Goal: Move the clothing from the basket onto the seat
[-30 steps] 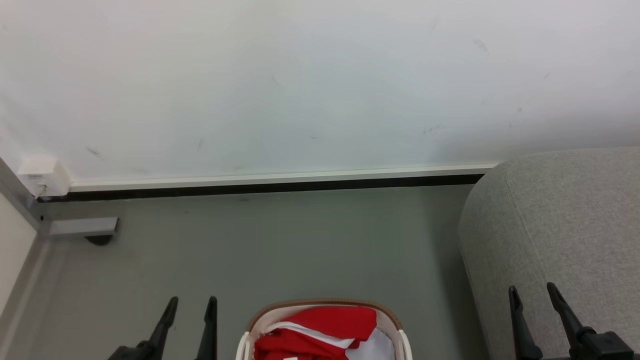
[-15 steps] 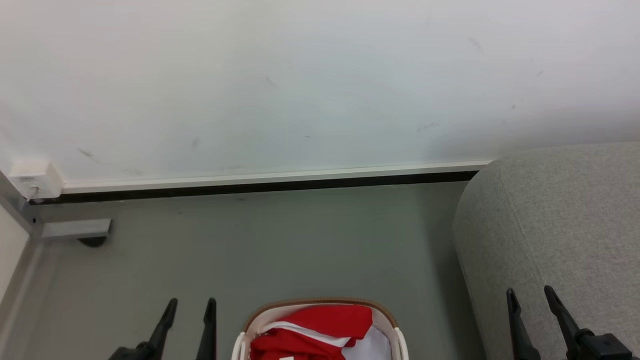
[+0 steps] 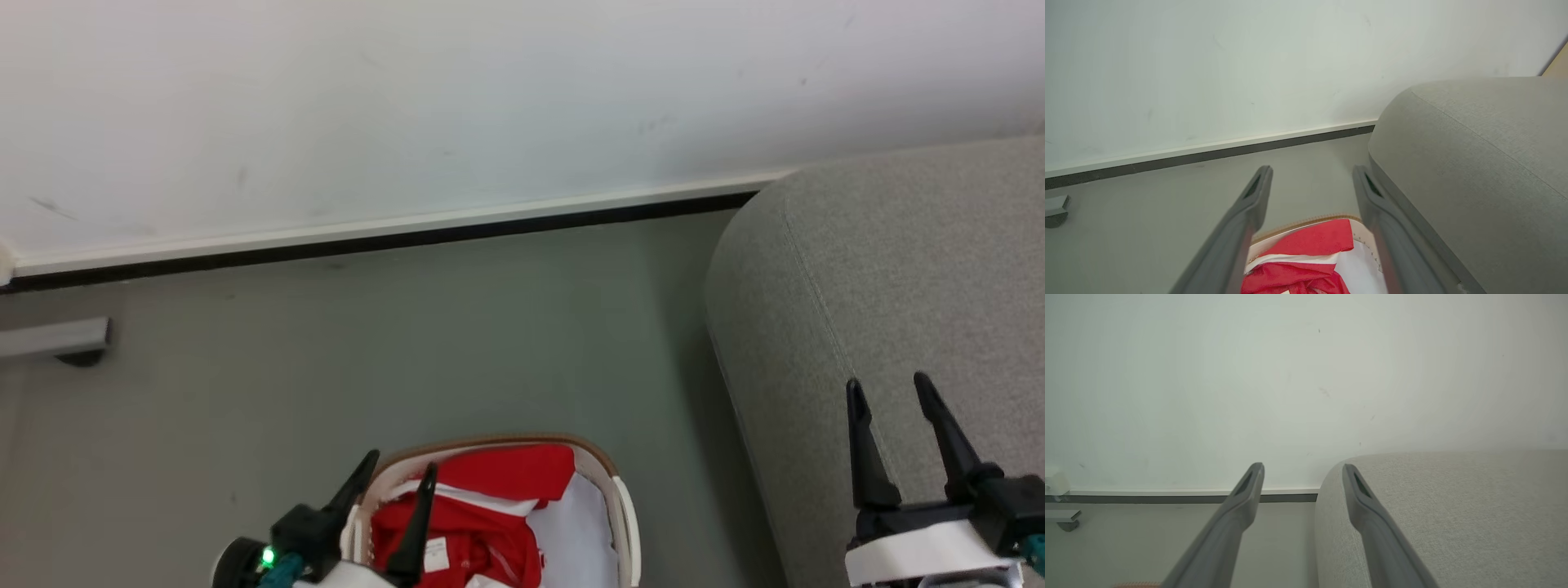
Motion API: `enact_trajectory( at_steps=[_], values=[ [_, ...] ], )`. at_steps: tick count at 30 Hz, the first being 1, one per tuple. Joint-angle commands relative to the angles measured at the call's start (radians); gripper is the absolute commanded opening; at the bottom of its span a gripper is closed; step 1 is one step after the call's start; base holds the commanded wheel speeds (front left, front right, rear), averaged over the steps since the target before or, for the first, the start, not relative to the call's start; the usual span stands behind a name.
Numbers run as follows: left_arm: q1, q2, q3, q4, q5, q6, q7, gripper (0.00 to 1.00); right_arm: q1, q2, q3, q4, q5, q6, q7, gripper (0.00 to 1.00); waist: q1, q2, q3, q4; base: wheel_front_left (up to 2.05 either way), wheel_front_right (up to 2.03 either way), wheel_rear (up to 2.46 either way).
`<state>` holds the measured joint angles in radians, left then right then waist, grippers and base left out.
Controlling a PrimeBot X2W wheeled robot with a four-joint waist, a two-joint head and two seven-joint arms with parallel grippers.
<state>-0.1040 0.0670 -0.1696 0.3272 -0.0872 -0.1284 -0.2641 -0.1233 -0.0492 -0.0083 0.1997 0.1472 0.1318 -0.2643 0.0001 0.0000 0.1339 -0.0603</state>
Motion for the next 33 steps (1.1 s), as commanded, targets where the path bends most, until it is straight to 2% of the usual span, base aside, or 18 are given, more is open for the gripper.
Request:
enact_trajectory(
  at_steps=[1, 6, 7, 10, 12, 18, 23, 33],
  values=[
    [-0.018, 0.008, -0.007, 0.013, 0.008, -0.001, -0.001, 1.00, -0.018, -0.003, -0.004, -0.009, -0.011, -0.002, 0.000, 1.00, -0.0001, 0.0000, 0.063, -0.034, 0.00, 0.00, 0.00],
    [-0.166, 0.030, -0.133, 0.161, 0.004, -0.002, -0.001, 1.00, -0.081, -0.002, -0.017, -0.069, -0.021, -0.002, 0.000, 1.00, -0.0001, 0.0000, 0.191, -0.066, 0.00, 0.00, 0.00],
    [-0.220, 0.035, -0.174, 0.230, -0.006, -0.002, -0.001, 1.00, -0.100, -0.002, -0.016, -0.090, -0.023, -0.002, 0.000, 1.00, -0.0001, 0.0000, 0.239, -0.076, 0.00, 0.00, 0.00],
    [-0.280, 0.038, -0.210, 0.302, -0.012, -0.001, 0.000, 1.00, -0.121, -0.002, -0.015, -0.110, -0.026, -0.002, 0.000, 1.00, -0.0001, 0.0000, 0.286, -0.084, 0.00, 0.00, 0.00],
    [-0.360, 0.036, -0.248, 0.412, -0.016, -0.001, 0.017, 1.00, -0.148, -0.002, -0.009, -0.138, -0.034, -0.002, 0.000, 1.00, -0.0001, 0.0000, 0.353, -0.092, 0.00, 0.00, 0.00],
    [-0.482, 0.033, -0.272, 0.570, 0.008, 0.006, 0.044, 1.00, -0.192, -0.002, 0.000, -0.185, -0.043, -0.002, 0.000, 1.00, -0.0001, 0.0000, 0.452, -0.095, 0.00, 0.00, 0.00],
    [-0.598, 0.042, -0.275, 0.695, 0.024, 0.037, 0.073, 1.00, -0.235, -0.002, 0.021, -0.241, -0.058, -0.002, 0.000, 1.00, -0.0001, 0.0000, 0.550, -0.095, 0.00, 0.00, 0.00],
    [-0.805, 0.058, -0.297, 0.848, 0.055, 0.076, 0.088, 1.00, -0.287, -0.002, 0.043, -0.350, -0.079, -0.002, 0.000, 1.00, -0.0001, 0.0000, 0.728, -0.082, 0.00, 0.00, 0.00]
  ],
)
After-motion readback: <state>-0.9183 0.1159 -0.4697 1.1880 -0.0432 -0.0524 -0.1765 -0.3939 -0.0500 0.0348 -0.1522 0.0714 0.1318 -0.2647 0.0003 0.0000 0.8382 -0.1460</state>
